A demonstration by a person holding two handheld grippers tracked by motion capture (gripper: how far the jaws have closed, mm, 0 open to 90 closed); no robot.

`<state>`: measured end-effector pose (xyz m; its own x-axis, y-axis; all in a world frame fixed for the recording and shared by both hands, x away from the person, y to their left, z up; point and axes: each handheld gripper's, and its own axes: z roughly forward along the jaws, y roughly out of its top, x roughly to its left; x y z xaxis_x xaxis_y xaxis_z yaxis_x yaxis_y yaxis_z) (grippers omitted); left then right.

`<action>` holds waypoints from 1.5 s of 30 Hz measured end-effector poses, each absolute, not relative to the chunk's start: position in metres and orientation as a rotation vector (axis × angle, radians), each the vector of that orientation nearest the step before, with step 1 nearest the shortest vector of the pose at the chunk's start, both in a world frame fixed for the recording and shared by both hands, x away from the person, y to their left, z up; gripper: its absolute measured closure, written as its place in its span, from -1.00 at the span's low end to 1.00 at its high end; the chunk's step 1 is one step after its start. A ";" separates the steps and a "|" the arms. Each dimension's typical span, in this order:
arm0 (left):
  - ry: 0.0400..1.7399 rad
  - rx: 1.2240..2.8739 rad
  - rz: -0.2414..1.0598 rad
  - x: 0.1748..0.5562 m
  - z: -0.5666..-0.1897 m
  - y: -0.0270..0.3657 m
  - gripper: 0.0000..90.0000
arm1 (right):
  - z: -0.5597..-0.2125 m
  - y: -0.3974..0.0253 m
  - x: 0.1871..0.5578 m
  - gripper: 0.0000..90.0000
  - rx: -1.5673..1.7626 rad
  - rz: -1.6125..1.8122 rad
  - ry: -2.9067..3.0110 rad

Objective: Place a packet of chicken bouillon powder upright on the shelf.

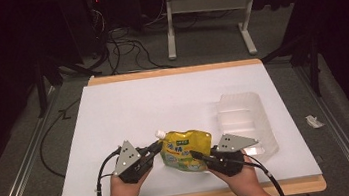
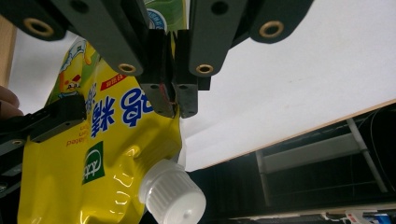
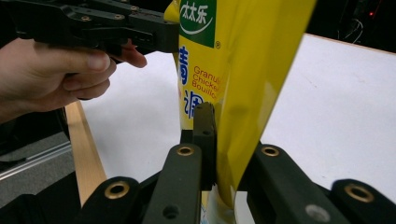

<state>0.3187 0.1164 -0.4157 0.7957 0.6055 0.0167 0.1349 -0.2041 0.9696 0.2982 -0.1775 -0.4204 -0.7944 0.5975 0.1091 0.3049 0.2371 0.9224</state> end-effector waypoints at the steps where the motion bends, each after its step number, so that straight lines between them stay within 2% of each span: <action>1: 0.582 1.750 0.472 0.319 -0.416 0.117 0.92 | -0.421 -0.178 0.298 0.88 0.848 1.591 2.245; 5: 0.616 1.757 0.470 0.319 -0.415 0.119 0.86 | -0.422 -0.180 0.298 0.86 0.866 1.604 2.258; 8: 0.650 1.748 0.457 0.319 -0.417 0.126 0.73 | -0.423 -0.181 0.298 0.90 0.898 1.591 2.246; 19: 0.864 1.794 0.488 0.331 -0.427 0.149 0.06 | -0.422 -0.179 0.296 0.96 0.880 1.582 2.250; 26: 0.925 1.843 0.504 0.336 -0.433 0.150 -0.15 | -0.421 -0.177 0.295 0.99 0.881 1.586 2.255; 45: 0.880 1.857 0.489 0.334 -0.438 0.147 -0.10 | -0.400 -0.189 0.289 1.00 0.835 1.642 2.223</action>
<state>0.3343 0.1466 -0.4379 0.6556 0.7536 -0.0486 0.3567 -0.2523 0.8995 0.2891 -0.1894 -0.4002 -0.8033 0.5814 0.1295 0.2945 0.1987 0.9348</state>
